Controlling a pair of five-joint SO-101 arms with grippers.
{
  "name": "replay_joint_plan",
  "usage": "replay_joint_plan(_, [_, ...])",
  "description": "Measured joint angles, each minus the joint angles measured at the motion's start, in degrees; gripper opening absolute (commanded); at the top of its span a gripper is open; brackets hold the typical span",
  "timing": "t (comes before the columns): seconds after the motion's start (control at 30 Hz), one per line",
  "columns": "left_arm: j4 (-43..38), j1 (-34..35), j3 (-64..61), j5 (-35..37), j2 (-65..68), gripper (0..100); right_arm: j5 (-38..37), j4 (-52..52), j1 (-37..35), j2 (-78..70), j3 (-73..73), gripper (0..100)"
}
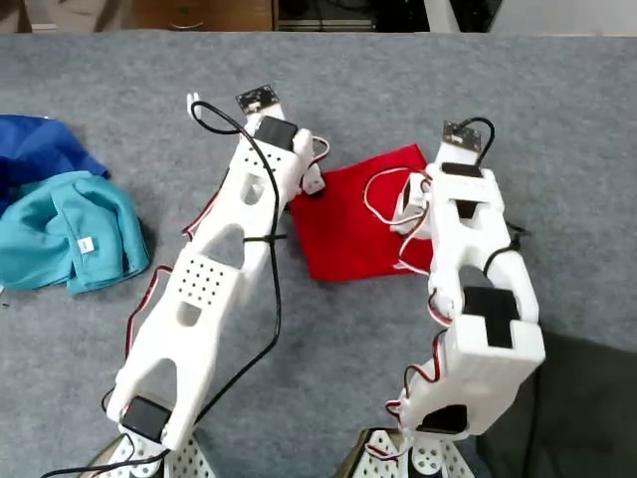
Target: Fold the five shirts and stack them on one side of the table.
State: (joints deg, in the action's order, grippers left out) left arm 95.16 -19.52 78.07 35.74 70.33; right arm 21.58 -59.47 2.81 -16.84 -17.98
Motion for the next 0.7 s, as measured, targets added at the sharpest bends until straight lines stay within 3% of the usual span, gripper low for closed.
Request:
replay_joint_plan(0.17, [-1.5, -0.6, 0.5, 0.1, 0.5, 9, 0.0, -3.1, 0.0, -2.5, 3.5, 31.0])
replay_joint_plan(0.37, [-1.7, -0.9, 0.9, 0.1, 0.5, 4, 0.0, -3.6, 0.7, -2.6, 4.0, 5.6])
replay_joint_plan(0.7, [-1.8, -1.1, 0.9, 0.1, 0.5, 3, -0.7, -3.9, 1.8, -2.6, 4.6, 0.4])
